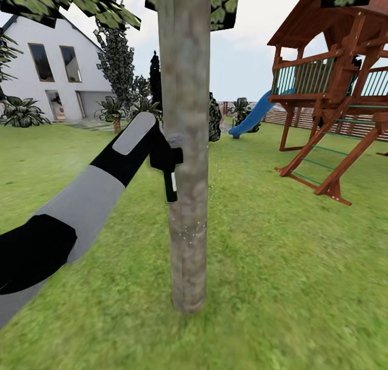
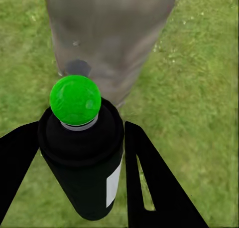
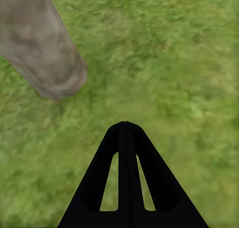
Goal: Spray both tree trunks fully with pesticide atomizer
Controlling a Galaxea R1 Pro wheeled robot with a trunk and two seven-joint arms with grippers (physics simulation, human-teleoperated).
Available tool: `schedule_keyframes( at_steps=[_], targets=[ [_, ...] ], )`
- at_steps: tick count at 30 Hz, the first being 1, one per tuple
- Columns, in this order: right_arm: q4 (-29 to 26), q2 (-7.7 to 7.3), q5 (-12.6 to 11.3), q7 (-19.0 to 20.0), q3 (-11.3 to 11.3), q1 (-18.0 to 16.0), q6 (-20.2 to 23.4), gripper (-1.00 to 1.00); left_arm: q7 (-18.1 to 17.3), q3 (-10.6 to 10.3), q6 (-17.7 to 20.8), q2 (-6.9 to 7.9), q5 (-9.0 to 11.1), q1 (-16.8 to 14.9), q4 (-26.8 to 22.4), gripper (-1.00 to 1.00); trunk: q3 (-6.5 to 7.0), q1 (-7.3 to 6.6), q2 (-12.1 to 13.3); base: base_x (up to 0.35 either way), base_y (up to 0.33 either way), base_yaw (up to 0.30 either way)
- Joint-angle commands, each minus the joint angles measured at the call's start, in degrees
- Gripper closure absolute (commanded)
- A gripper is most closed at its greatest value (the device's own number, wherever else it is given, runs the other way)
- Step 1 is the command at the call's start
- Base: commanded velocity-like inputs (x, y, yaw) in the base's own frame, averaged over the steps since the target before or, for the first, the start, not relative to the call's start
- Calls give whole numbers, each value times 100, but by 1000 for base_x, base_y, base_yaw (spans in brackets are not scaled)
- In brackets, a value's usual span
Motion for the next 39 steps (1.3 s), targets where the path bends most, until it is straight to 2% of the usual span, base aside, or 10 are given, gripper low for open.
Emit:
schedule_keyframes(
  at_steps=[1,3,6,11,16,18,27,31,36,39],
  targets=[
    [1,-5,-48,-33,42,-5,-24,100,154,-14,37,-47,221,-128,26,100,-15,4,-13,0,0,0],
    [1,-5,-48,-33,42,-5,-23,100,438,-13,37,-224,634,-444,63,100,-15,4,-13,0,0,0],
    [1,-5,-48,-33,43,-5,-23,100,550,-10,37,-340,922,-623,32,100,-15,4,-13,0,0,0],
    [-4,-5,-48,-33,43,-5,-22,100,591,-53,37,-364,1028,-526,-201,100,-15,4,-13,0,0,0],
    [-7,-5,-48,-33,43,-5,-22,100,611,-106,37,-320,980,646,-647,100,-15,4,-13,0,0,0],
    [-8,-5,-48,-33,43,-5,-22,100,602,-289,37,-310,963,1026,-842,100,-15,4,-13,0,0,0],
    [-8,-5,-48,-33,43,-5,-22,100,586,-544,37,-242,921,2173,-1562,100,-15,4,-13,0,0,0],
    [-8,-5,-45,-33,43,-5,-22,100,552,-539,37,-198,441,2618,-1717,100,-15,4,-13,0,0,0],
    [-8,-5,-39,-25,43,-5,-30,100,490,-530,37,-34,331,3100,-1786,100,-15,4,-13,0,0,0],
    [-8,-5,-39,-25,50,-5,-39,100,161,-528,37,254,229,3247,-1792,100,-15,4,-13,0,6,0]
  ],
)
